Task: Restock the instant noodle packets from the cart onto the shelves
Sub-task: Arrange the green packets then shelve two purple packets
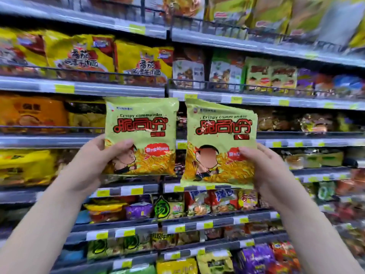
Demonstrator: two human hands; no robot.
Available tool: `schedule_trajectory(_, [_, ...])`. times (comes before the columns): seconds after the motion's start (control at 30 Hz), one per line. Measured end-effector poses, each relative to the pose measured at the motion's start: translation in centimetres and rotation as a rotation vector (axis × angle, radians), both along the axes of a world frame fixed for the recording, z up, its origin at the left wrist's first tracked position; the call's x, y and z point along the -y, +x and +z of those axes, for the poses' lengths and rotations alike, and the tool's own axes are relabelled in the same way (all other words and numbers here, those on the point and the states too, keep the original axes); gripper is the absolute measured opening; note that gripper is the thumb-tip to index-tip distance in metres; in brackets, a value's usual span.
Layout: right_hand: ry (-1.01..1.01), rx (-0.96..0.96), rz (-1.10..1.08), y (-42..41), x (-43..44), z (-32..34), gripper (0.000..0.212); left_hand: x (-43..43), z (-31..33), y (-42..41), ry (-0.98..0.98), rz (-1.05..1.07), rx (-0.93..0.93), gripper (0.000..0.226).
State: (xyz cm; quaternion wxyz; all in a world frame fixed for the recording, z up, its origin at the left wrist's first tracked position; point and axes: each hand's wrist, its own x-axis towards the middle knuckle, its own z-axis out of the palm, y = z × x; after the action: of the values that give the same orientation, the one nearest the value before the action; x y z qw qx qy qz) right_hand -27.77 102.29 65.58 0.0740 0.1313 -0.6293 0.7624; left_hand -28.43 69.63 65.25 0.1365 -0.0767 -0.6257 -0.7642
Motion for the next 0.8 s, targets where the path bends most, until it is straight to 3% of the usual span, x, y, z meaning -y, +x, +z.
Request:
schedule_trajectory(0.1, [-0.03, -0.021, -0.099, 1.6, -4.8, 0.5, 0.039, -4.8, 1.0, -2.0, -0.008, -0.084, -0.016, 0.023])
schedule_trajectory(0.23, [-0.05, -0.056, -0.25, 2.9, -9.8, 1.2, 0.044, -9.9, 2.5, -4.9, -0.075, -0.191, -0.095, 0.081])
schedule_trajectory(0.27, [-0.054, -0.064, -0.284, 3.1, -10.9, 1.4, 0.045, -11.2, 2.8, -5.7, -0.078, -0.216, -0.108, 0.085])
schedule_trajectory(0.43, [-0.037, -0.093, -0.376, 3.1, -15.0, 2.6, 0.03, -16.5, 4.2, -9.4, -0.057, -0.34, -0.146, 0.059])
schedule_trajectory(0.53, [-0.031, -0.104, -0.416, 1.3, -16.7, 3.3, 0.034, -18.2, 4.8, -12.2, -0.079, -0.387, -0.157, 0.079])
schedule_trajectory(0.63, [-0.008, -0.109, -0.445, -1.4, -18.0, 4.0, 0.027, -19.2, 5.8, -15.1, -0.082, -0.412, -0.143, 0.074])
schedule_trajectory(0.8, [0.007, -0.136, -0.462, -6.8, -19.2, 5.4, 0.033, -20.3, 7.9, -20.9, -0.103, -0.407, -0.194, 0.095])
